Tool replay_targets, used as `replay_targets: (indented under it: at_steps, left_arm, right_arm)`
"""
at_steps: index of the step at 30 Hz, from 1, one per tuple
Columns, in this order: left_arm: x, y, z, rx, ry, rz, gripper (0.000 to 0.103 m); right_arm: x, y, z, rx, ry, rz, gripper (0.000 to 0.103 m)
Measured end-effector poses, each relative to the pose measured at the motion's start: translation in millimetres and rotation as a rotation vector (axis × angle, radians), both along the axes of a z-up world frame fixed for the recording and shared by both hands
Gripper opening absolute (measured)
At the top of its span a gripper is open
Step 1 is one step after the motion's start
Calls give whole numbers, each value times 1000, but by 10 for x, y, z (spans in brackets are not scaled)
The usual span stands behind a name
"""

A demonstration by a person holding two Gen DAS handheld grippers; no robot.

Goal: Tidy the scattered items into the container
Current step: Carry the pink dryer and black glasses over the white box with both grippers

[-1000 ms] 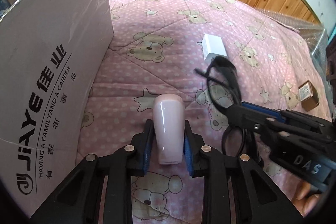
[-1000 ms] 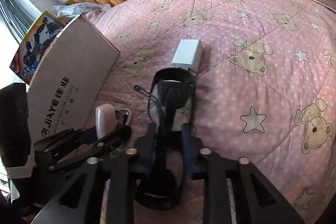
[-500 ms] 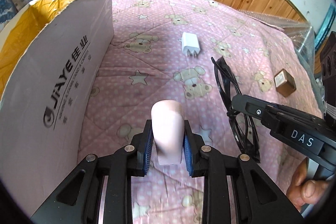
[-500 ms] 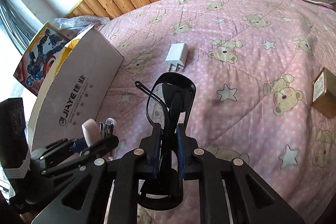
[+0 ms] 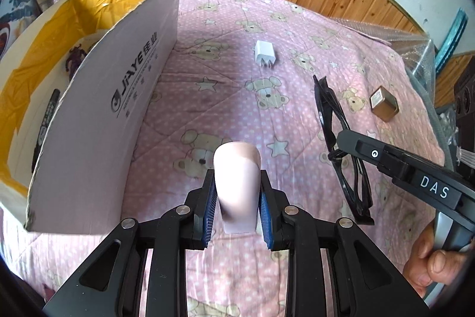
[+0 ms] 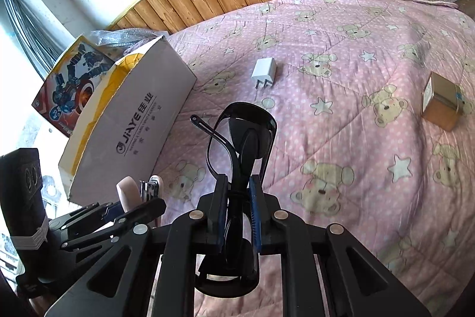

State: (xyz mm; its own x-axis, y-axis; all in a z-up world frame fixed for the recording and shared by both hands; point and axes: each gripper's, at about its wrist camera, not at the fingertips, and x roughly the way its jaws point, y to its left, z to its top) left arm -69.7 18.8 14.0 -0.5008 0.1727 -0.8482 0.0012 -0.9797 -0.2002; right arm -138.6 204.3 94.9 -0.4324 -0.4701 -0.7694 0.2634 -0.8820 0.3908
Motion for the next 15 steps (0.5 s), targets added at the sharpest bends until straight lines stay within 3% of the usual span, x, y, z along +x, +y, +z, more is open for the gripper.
replay_targets:
  at_steps: [15]
  left_arm:
    - [414, -145, 195, 76, 37, 6, 27]
  right_arm:
    - [484, -20, 209, -36, 20, -14, 16]
